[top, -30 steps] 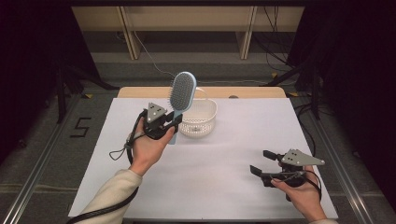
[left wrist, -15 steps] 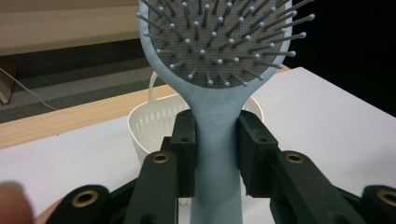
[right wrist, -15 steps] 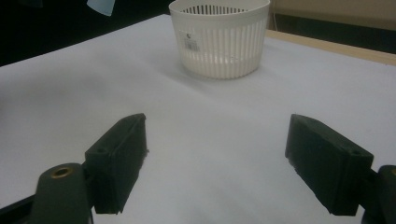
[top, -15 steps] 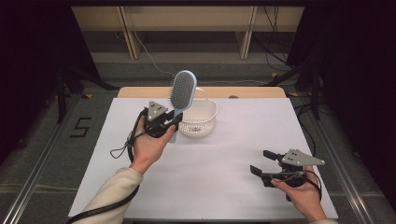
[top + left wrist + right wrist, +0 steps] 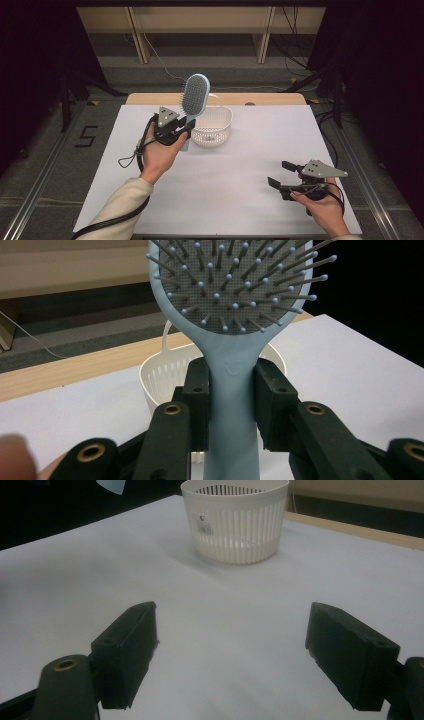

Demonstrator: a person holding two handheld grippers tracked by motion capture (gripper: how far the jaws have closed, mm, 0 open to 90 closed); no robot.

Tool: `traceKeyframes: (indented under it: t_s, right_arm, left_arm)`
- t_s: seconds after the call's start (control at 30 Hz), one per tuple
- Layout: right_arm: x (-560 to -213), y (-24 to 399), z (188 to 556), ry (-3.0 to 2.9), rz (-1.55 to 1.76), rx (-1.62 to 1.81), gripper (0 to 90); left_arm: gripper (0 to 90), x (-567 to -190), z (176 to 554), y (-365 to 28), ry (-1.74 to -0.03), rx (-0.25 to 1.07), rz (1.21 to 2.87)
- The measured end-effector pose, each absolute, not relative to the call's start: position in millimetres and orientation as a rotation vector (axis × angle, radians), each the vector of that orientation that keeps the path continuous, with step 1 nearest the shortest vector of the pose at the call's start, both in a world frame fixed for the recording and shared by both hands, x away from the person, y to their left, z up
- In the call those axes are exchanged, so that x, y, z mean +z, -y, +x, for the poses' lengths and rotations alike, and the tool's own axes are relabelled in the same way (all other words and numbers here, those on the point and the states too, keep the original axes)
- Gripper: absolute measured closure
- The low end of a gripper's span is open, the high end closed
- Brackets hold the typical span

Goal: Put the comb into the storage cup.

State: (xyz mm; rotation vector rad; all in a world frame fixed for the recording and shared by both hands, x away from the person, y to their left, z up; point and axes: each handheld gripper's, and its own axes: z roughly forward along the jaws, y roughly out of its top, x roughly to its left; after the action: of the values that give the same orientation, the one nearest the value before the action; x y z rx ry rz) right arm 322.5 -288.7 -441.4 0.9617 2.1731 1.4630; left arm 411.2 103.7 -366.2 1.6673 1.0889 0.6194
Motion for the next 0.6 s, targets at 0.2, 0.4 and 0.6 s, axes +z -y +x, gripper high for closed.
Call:
traceKeyframes:
  t_s: [0.2,0.4,0.6]
  right_arm:
    - [-441.2,289.0,322.4,-2.175,0.958,1.462,21.4]
    - [-441.0,288.9,322.3,-2.172,0.956,1.463,20.8]
    - [-440.9,288.8,322.3,-2.171,0.953,1.459,20.4]
  left_arm:
    - [69.7,-366.0,413.5,-103.3,-1.090,0.618,1.663]
    - [69.8,-365.5,414.9,-103.7,-1.091,0.620,1.659]
    - [69.7,-364.9,416.3,-104.0,-1.087,0.620,1.659]
